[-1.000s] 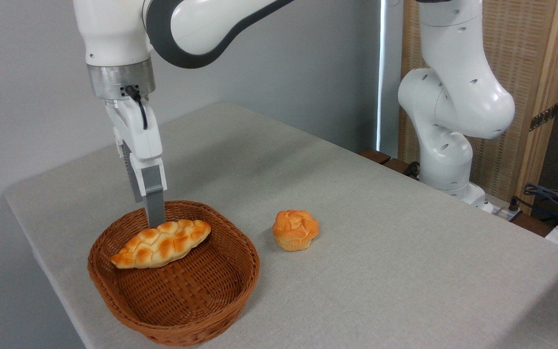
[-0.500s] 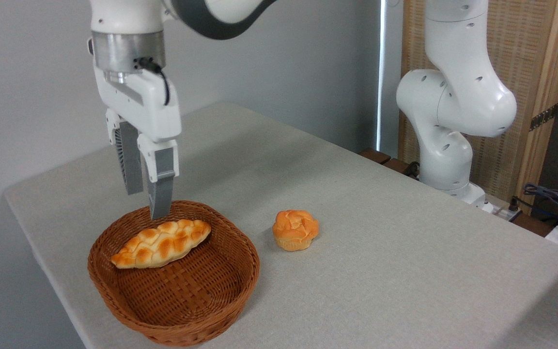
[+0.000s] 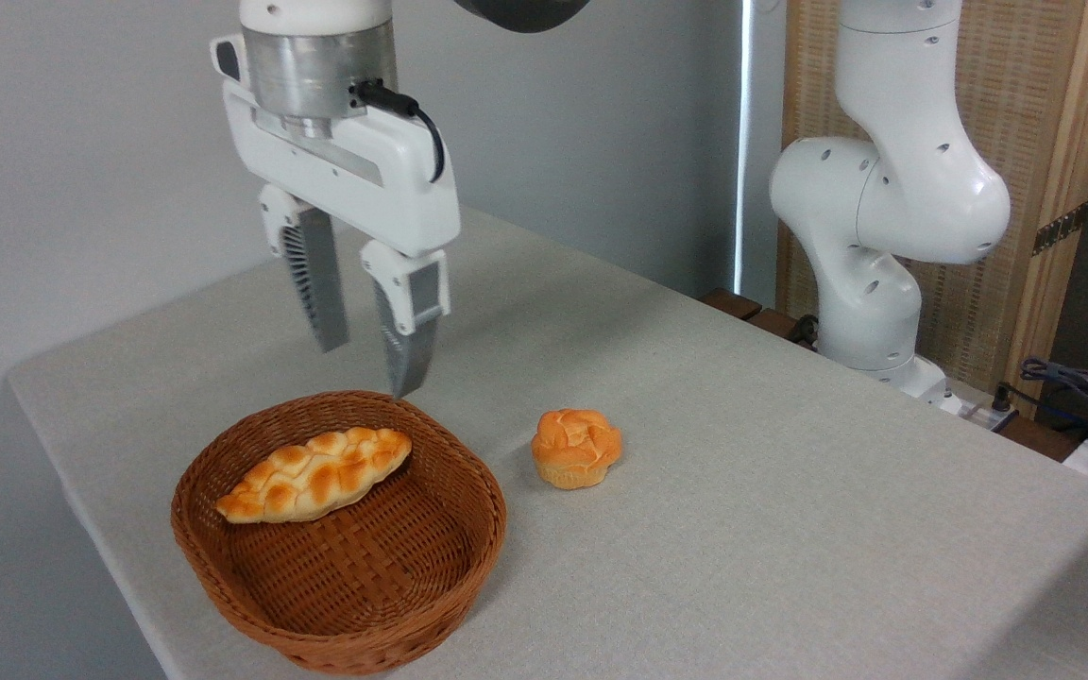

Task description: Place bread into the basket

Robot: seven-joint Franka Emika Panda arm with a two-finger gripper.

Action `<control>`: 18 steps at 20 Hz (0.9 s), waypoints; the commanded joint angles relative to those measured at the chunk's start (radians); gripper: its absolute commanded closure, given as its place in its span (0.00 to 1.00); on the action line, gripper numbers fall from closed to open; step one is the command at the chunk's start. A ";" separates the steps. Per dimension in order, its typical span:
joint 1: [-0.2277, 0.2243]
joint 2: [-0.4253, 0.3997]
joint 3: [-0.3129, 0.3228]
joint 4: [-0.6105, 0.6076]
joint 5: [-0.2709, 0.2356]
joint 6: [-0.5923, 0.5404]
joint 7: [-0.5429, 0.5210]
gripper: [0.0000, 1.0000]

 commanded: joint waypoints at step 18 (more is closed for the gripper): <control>-0.014 -0.012 0.003 0.000 0.102 -0.115 0.125 0.00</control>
